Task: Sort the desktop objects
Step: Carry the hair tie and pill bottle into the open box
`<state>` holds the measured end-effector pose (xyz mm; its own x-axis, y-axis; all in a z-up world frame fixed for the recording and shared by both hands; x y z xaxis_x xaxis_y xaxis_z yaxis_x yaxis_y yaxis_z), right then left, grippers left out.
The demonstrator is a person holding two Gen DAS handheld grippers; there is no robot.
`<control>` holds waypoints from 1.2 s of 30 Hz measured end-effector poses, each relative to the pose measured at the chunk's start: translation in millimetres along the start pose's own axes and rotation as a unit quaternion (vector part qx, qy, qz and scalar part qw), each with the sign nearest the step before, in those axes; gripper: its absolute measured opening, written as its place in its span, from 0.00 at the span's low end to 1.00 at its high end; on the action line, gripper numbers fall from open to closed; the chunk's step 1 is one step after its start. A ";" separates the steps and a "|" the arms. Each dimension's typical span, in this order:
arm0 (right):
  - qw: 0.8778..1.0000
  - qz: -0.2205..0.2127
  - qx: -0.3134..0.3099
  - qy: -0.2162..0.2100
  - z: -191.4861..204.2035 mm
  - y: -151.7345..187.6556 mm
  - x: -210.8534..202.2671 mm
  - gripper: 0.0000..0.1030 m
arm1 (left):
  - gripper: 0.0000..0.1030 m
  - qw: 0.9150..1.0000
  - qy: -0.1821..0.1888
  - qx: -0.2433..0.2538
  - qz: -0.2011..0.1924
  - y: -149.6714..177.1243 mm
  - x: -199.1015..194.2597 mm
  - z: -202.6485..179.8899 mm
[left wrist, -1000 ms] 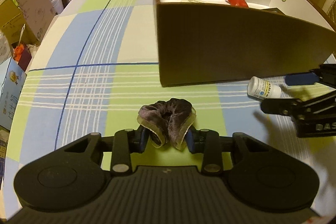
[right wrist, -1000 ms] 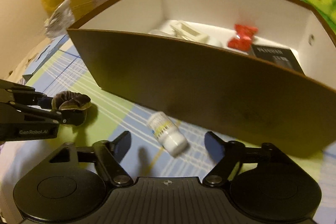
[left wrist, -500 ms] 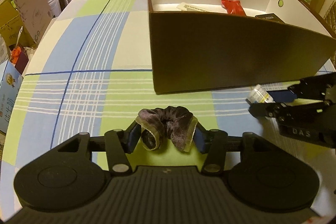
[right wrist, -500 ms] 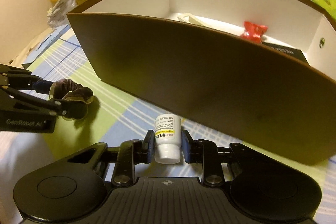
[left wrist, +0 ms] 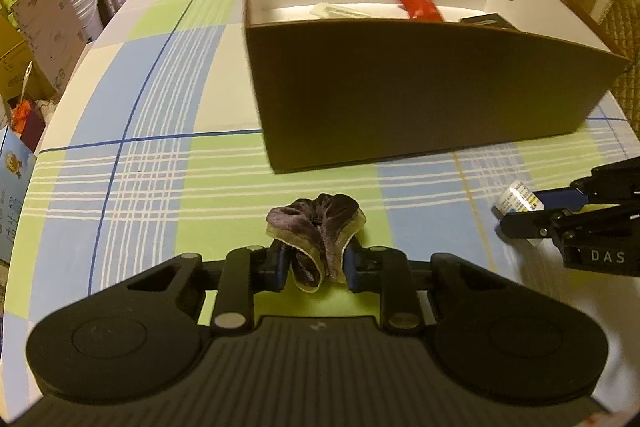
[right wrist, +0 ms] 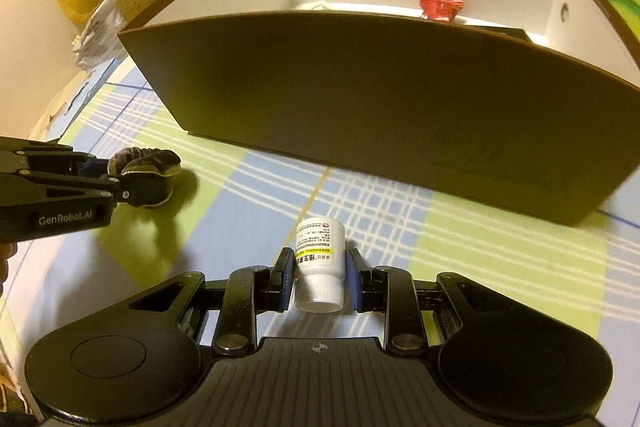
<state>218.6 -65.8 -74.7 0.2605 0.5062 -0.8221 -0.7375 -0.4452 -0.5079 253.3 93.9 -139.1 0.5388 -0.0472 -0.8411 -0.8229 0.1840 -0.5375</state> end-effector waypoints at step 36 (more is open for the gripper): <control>0.991 -0.127 0.037 -0.006 -14.9 -74.3 -113.0 0.24 | 0.21 0.989 0.064 0.016 -0.131 -92.1 -83.0 -34.0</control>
Point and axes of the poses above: each gripper's, at about its wrist camera, not at the fingertips, and x roughly the way its jaws point, z to its left, y to its underside, the point moved 2 cm from there along x, roughly the way its jaws point, and after that the axes turned 5 degrees about -y, right-handed, at the moved point
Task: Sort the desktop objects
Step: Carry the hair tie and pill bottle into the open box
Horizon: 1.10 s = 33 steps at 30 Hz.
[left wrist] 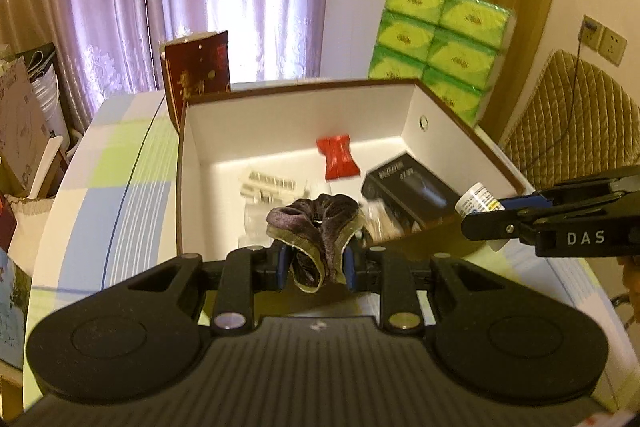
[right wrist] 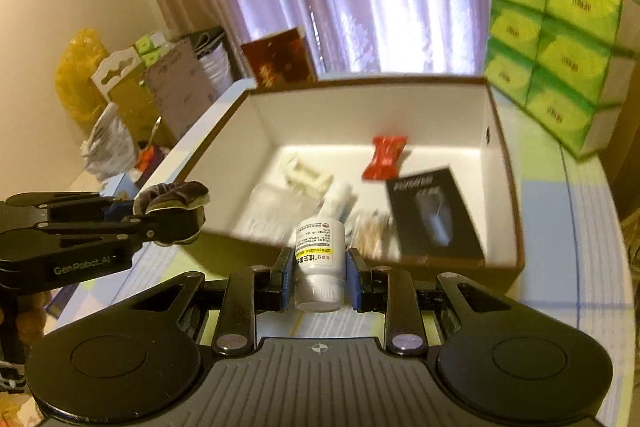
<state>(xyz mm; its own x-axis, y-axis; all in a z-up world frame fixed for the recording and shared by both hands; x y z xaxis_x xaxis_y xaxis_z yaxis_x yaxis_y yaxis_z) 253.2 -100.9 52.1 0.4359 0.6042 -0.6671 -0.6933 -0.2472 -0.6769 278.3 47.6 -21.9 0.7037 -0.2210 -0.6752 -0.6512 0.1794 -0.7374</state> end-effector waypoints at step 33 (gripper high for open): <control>0.997 0.021 0.016 0.076 -88.1 -104.3 113.1 0.24 | 0.21 0.998 -0.017 -0.022 0.058 -102.6 172.6 4.3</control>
Point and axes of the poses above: each gripper's, at about its wrist camera, not at the fingertips, and x roughly the way its jaws point, z to its left, y to its underside, the point moved 2 cm from there along x, roughly the way its jaws point, and after that the axes turned 5 degrees about -y, right-handed, at the moved point
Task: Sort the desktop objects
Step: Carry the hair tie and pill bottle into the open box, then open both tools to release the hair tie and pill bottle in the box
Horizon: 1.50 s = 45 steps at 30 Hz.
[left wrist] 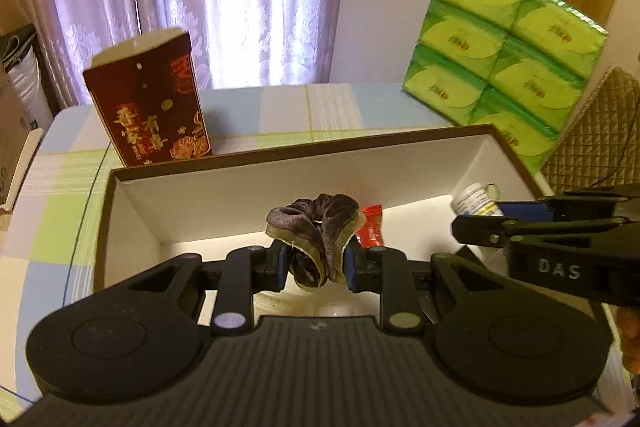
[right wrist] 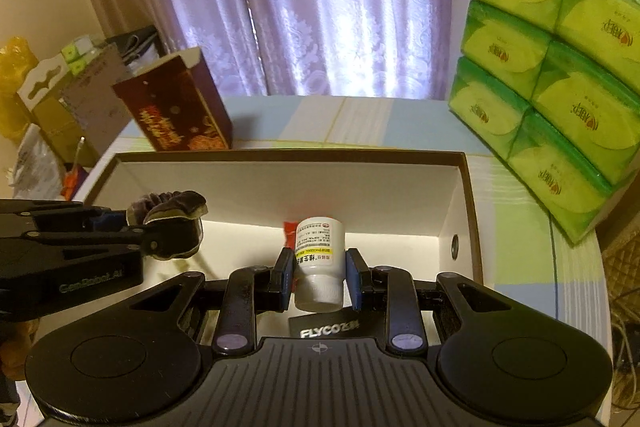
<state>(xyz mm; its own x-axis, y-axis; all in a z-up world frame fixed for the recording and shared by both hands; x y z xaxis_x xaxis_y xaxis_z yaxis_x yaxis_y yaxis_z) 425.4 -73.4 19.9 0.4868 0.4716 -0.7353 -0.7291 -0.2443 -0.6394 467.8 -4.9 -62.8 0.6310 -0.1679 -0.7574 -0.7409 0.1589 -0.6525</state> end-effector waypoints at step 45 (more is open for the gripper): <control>0.999 0.013 -0.022 0.022 -22.2 -7.4 61.3 0.38 | 0.49 0.998 -0.039 -0.006 0.041 -6.1 60.9 26.8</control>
Point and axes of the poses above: each gripper's, at about its wrist camera, not at the fingertips, and x roughly the way its jaws point, z to its left, y to its underside, the point moved 2 cm from there along x, roughly the way its jaws point, and after that the axes turned 5 degrees about -y, right-handed, at the moved point
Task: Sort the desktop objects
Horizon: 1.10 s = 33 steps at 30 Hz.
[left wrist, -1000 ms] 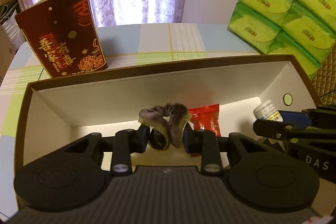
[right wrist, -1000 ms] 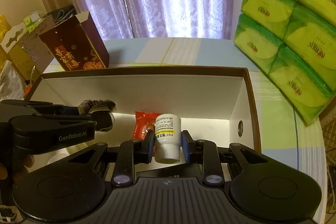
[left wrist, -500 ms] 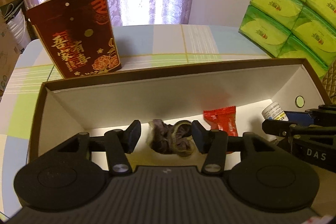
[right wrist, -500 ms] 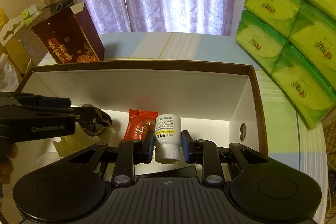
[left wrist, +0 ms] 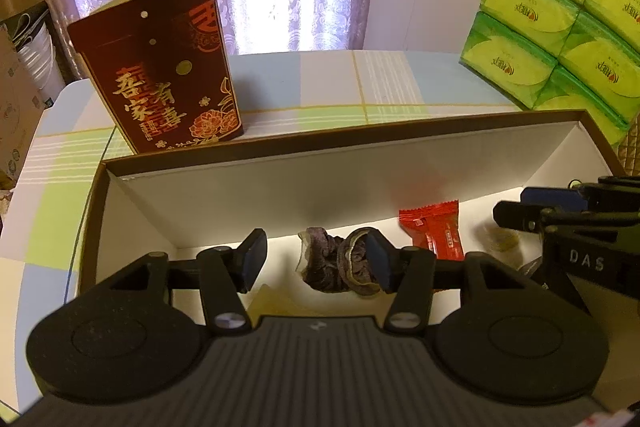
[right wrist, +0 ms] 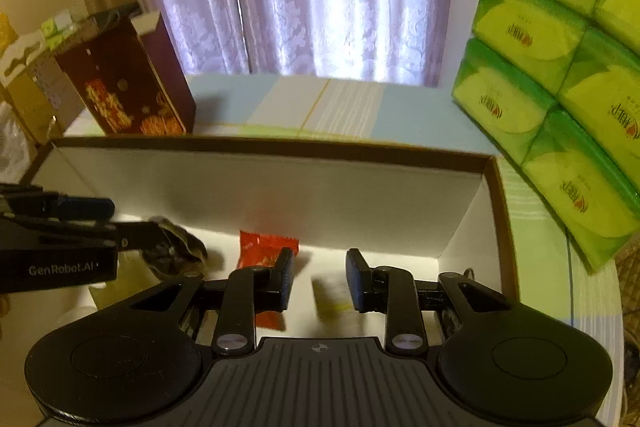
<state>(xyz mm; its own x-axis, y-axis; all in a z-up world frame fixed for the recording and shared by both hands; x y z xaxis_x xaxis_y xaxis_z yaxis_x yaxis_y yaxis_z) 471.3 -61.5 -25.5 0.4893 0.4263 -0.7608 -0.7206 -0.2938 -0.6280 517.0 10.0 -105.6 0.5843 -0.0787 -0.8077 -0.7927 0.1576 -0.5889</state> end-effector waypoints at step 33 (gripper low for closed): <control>0.997 -0.062 -0.038 0.039 76.7 109.5 -170.4 0.98 | 0.97 0.994 -0.041 -0.013 -0.097 101.4 -201.0 -3.8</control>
<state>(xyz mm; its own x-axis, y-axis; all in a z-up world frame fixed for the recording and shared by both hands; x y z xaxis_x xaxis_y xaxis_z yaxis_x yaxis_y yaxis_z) 271.3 -100.7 48.0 0.6110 0.3972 -0.6848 -0.6142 -0.3078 -0.7266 318.5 38.1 -3.1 0.7387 -0.0237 -0.6736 -0.6666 0.1220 -0.7354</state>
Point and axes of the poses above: each gripper's, at about its wrist camera, not at the fingertips, and x roughly the way its jaws point, z to its left, y to its underside, the point moved 2 cm from there along x, roughly the way its jaws point, and after that the axes turned 5 degrees about -y, right-handed, at the moved point
